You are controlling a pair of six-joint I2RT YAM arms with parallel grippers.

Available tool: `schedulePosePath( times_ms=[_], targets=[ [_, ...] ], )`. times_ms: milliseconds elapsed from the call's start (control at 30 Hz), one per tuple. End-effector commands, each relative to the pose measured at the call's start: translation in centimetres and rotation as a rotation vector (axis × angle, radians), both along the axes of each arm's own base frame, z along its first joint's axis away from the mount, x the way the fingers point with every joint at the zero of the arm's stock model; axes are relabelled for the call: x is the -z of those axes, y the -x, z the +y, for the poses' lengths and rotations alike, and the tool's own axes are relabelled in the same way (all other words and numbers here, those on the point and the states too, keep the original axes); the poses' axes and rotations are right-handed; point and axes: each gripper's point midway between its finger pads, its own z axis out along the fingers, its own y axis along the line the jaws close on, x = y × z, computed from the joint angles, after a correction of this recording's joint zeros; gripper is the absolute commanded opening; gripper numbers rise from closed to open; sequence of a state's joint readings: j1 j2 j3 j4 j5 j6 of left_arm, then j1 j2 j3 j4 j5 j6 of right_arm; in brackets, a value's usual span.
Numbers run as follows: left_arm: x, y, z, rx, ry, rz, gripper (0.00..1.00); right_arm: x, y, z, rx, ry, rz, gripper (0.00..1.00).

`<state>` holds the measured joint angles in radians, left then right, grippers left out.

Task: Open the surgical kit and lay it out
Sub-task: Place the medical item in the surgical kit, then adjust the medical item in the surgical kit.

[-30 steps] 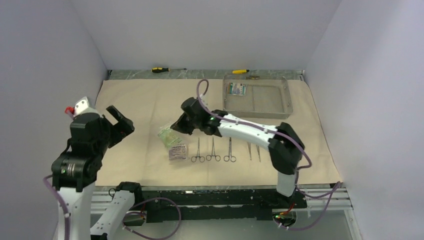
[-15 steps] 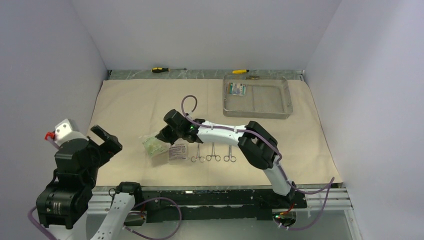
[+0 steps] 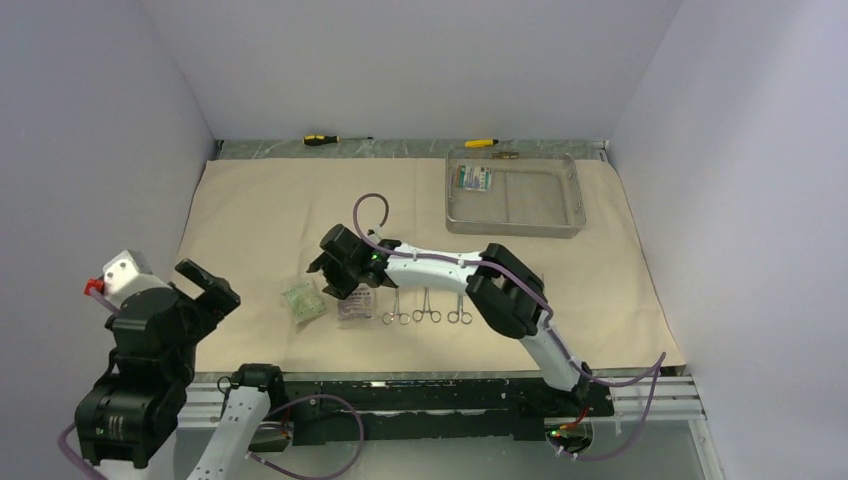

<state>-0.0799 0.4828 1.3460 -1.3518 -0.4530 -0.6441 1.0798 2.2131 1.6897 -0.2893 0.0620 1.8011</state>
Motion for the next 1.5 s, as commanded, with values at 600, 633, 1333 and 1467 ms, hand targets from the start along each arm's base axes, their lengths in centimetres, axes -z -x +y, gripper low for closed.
schedulePosePath(
  times_ms=[600,633,1333,1467],
  targets=[
    [18.5,-9.4,-9.5,0.197,0.411,0.657,0.95,-18.5,-7.4,-23.4,0.091,0.294,-0.7,0.52],
    [19.2,-9.7,-9.3,0.188,0.403,0.675,0.95,-18.6,-7.6,-24.5,0.102,0.3,-0.702,0.52],
    [26.4,-12.7,-6.1,0.109,0.228,0.793,0.59,-17.4,-12.0,-34.5,0.196,0.387,-0.659,0.51],
    [26.8,-13.3,-6.3,0.127,0.233,0.785,0.46,-17.5,-12.2,-34.5,0.187,0.386,-0.659,0.51]
  ],
)
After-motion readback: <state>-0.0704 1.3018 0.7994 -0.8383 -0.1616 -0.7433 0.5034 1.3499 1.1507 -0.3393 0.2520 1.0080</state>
